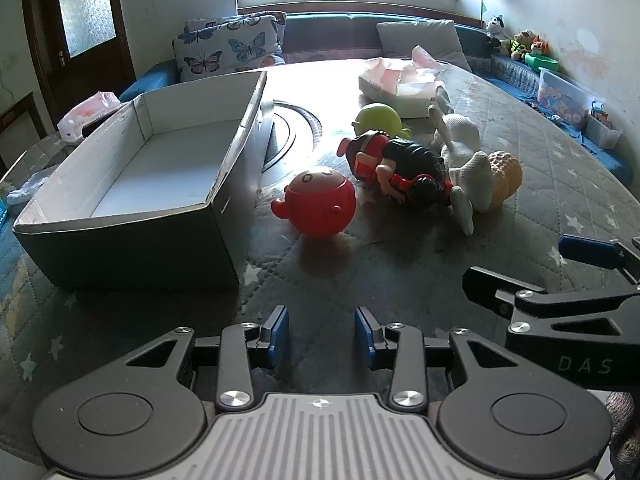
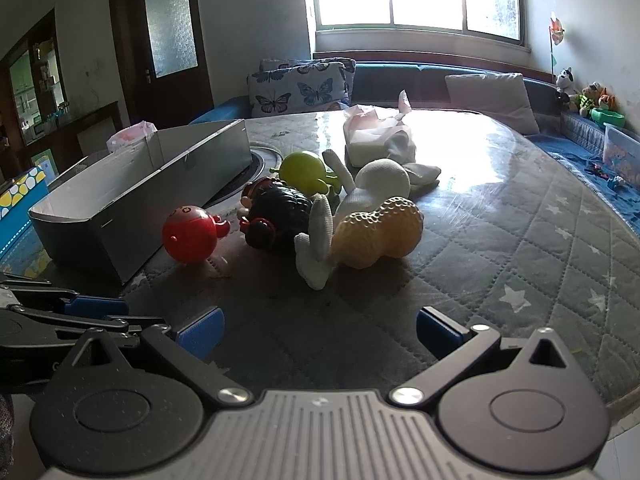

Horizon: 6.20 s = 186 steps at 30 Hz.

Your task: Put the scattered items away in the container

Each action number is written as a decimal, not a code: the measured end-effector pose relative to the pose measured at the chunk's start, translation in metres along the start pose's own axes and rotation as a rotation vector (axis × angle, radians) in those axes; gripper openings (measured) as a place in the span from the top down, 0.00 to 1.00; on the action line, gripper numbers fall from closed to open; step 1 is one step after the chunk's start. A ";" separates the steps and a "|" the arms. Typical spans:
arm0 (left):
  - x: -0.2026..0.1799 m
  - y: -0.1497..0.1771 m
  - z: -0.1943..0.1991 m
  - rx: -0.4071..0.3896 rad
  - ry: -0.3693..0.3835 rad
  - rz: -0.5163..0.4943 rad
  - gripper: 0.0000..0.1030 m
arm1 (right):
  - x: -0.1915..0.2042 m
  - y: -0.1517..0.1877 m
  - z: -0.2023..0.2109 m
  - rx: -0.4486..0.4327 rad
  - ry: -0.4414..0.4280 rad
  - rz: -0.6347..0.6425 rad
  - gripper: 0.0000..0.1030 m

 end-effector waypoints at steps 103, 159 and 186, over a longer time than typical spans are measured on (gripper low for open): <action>-0.096 -0.105 -0.016 -0.022 0.317 -0.018 0.65 | -0.106 -0.032 0.000 -0.112 0.058 -0.242 0.21; -0.128 -0.127 -0.064 0.042 0.340 -0.024 0.74 | -0.139 -0.065 -0.015 -0.159 -0.073 -0.301 0.37; -0.106 -0.058 -0.010 -0.002 0.337 -0.196 0.68 | -0.073 -0.066 -0.009 -0.099 -0.312 -0.231 0.38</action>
Point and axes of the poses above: each gripper's, at about its wrist camera, not at the fingertips, and z roughly against the way its jaws point, x to its left, y to its underside, the point moved 8 cm from there along -z, roughly the way its jaws point, and after that the axes turned 11 degrees about -y, right-handed, at the moved point
